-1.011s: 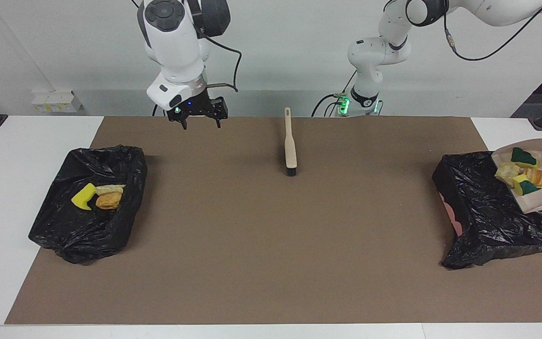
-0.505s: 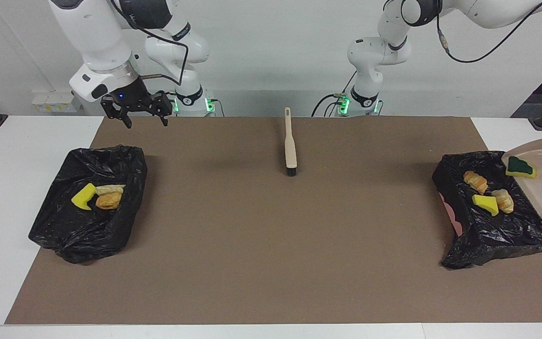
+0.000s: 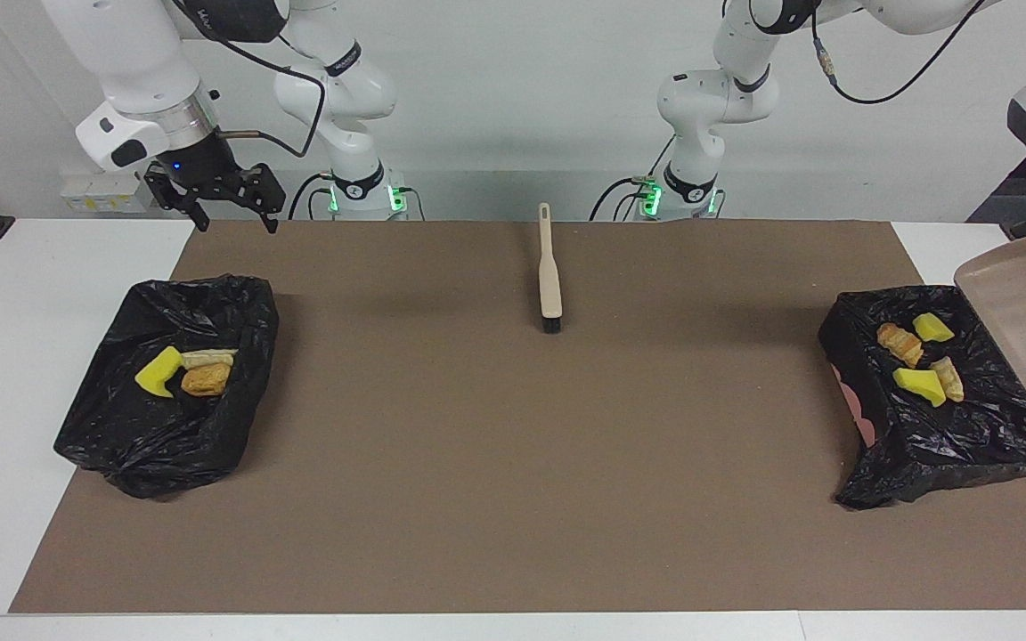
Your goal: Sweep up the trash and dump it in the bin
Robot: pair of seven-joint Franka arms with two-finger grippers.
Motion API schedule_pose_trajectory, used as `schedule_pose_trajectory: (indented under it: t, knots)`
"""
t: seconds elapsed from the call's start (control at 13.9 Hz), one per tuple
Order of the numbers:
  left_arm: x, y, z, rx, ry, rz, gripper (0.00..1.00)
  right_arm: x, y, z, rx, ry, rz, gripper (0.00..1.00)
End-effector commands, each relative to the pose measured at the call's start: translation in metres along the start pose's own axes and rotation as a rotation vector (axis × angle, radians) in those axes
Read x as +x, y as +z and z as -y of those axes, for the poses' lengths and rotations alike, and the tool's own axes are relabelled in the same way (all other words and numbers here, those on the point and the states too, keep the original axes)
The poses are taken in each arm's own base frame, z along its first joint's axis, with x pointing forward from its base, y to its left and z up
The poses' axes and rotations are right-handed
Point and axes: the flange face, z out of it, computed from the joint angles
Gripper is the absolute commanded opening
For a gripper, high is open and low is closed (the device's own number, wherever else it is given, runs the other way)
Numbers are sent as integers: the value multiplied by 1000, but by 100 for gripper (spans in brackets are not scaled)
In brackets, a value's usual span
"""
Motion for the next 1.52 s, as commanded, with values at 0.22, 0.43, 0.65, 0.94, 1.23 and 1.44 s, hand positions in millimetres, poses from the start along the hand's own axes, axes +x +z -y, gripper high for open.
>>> schedule_pose_trajectory:
  t: [0.22,0.43,0.65,0.94,1.23,1.44]
  knots:
    - [50,-54,-5,-84,-126,-222,0,-6,-2,6,14,13,8,100]
    - [95,-85,-24,-212,-262,-444,0,-6,-2,6,14,15,8,100]
    - [152,-136,-40,-287,-406,-552,0,-5,-2,-3,-4,33,5,100]
    - [231,-204,-40,-410,-657,-658,0,-3,-2,-7,-19,33,-11,100]
    - [288,-270,-43,-495,-903,-721,0,0,-3,-6,-13,40,-25,100]
    - [367,-314,-37,-598,-1065,-752,0,-1,-3,-4,-4,34,-23,100]
